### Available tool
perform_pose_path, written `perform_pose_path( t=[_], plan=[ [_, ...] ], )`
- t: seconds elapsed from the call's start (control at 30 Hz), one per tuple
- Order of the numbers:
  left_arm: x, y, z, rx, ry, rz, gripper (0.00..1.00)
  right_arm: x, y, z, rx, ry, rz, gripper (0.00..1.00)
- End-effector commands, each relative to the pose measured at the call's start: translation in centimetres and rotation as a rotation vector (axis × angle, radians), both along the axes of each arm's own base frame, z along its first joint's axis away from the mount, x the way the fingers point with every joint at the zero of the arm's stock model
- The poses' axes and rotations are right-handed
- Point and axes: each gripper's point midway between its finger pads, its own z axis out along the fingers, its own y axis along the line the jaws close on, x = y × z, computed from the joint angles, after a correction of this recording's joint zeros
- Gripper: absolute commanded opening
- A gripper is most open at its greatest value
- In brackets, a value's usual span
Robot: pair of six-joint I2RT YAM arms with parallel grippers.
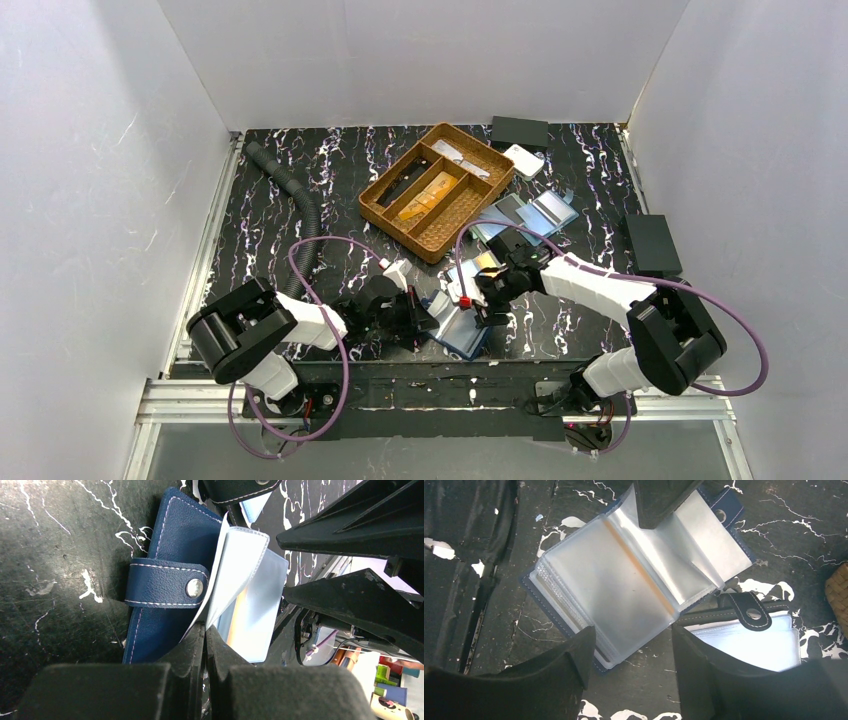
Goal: Take the credit cards out of the card holder
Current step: Open the card holder at the center of the board.
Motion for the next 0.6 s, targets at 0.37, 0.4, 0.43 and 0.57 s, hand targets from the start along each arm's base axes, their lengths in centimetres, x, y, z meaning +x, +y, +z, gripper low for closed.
perform_pose_path(
  t=[0.37, 0.4, 0.43, 0.57],
  plan=[
    [-0.5, 0.8, -1.5, 0.062, 0.034, -0.013, 0.00, -0.6, 0.1, -0.5, -0.009, -0.020, 0.040, 0.70],
    [-0.5, 0.8, -1.5, 0.061, 0.035, -0.014, 0.00, -0.6, 0.1, -0.6, -0.014, -0.019, 0.042, 0.70],
    [-0.6, 0.7, -1.5, 0.061, 0.037, -0.017, 0.00, -0.6, 0.2, -0.8, -0.017, -0.021, 0.042, 0.70],
    [-0.6, 0.5, -1.4, 0.054, 0.039, -0.026, 0.00, 0.1, 0.8, -0.9, -0.024, -0.040, -0.004, 0.66]
  ],
)
